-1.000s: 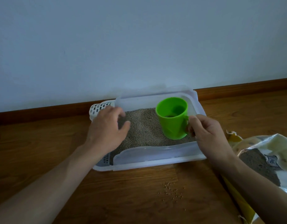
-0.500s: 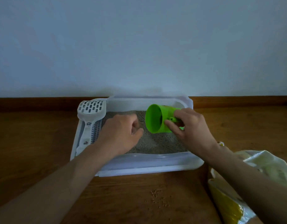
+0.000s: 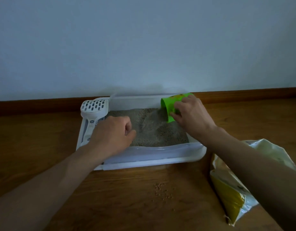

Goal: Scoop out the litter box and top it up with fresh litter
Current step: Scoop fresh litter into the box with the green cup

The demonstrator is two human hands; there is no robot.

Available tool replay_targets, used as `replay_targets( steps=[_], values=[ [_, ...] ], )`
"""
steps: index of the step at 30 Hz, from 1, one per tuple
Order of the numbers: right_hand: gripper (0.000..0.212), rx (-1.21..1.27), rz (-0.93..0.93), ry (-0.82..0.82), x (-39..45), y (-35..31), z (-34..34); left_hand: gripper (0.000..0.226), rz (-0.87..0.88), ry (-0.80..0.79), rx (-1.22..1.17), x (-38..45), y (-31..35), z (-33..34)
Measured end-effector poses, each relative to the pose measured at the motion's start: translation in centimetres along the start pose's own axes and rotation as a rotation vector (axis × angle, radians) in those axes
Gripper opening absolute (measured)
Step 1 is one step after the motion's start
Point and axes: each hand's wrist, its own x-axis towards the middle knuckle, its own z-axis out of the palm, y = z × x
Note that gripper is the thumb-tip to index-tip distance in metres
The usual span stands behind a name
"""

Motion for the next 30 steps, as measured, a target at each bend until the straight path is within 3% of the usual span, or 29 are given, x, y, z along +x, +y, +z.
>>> replay_targets(
  steps=[4,9,15,30],
  values=[
    [0.021,0.033,-0.112,-0.019,0.1,-1.6,-0.3,0.014,0.008,0.014,0.008,-0.4,0.4,-0.1],
    [0.013,-0.025,-0.070,-0.011,0.3,-1.4,-0.9,0.015,0.021,0.028,-0.017,-0.1,0.7,-0.3],
    [0.022,-0.020,-0.170,-0.045,-1.1,-1.5,-1.6,0.015,0.040,0.068,-0.032,-0.2,1.4,-0.7],
    [0.037,0.281,0.155,0.191,-5.1,-1.6,-6.4,0.016,0.093,0.032,-0.033,-0.8,2.9,-1.6]
  ],
)
